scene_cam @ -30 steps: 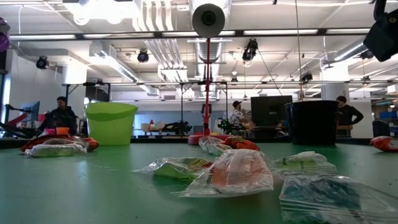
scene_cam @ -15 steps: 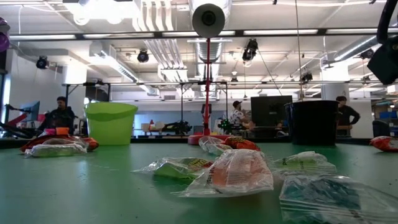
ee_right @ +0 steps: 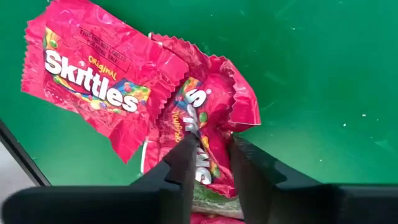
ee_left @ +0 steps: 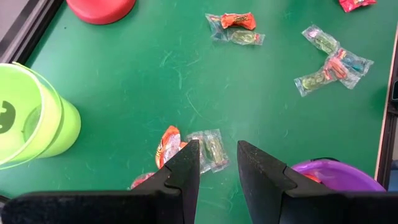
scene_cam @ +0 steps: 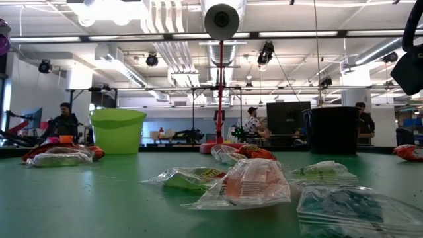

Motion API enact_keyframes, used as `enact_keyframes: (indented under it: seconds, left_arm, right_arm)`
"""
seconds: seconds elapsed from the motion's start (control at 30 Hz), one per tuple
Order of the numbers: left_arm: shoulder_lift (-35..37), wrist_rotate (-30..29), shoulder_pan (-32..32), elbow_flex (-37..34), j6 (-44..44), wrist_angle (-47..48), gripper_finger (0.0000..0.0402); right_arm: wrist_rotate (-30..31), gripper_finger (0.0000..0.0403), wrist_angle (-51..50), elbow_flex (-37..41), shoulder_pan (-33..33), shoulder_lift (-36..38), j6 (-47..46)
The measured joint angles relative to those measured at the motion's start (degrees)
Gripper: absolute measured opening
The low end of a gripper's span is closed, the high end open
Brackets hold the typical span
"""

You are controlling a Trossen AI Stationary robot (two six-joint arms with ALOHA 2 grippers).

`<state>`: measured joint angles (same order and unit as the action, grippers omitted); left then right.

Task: Sort candy
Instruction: Put the red candy into the black bucket

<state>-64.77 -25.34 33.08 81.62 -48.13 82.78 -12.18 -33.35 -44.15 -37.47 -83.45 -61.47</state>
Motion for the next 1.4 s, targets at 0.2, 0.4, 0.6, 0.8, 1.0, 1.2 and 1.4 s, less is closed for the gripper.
enact_keyframes:
  seconds: [0.2,0.4,0.6,0.8,1.0,1.2,1.4]
  left_arm:
    - [0.00,-0.01,0.00,0.00,0.00,0.03,0.0091]
    - [0.00,-0.01,0.00,0.00,-0.01,0.98,0.0091]
    - [0.00,0.19,0.00,0.00,-0.27,1.33,0.0091]
    - [0.04,1.26,-0.02,0.00,-1.16,2.81,0.0091]
    - [0.04,-1.02,-0.11,0.00,-1.29,6.80,0.0091]
    - [1.07,-8.14,-0.90,-0.02,-0.45,7.26,0.0091]
    - [2.33,-19.75,-2.10,-0.01,0.86,7.26,0.0091]
  right_arm:
    - [0.19,0.0020,0.57,0.16,0.00,-1.42,-0.28]
    - [0.16,0.0009,0.66,0.21,0.00,-1.14,-0.51]
    - [-0.54,0.0008,-0.66,0.61,0.00,3.71,-5.18]
    - [2.45,0.0008,-4.38,0.45,-0.02,11.51,-11.35]
    - [10.59,0.0008,-9.21,0.45,0.01,18.29,-17.73]
    - [20.27,0.0008,-11.76,0.43,2.26,22.54,-21.92]
    - [30.02,0.0008,-11.55,0.40,8.09,24.44,-21.36]
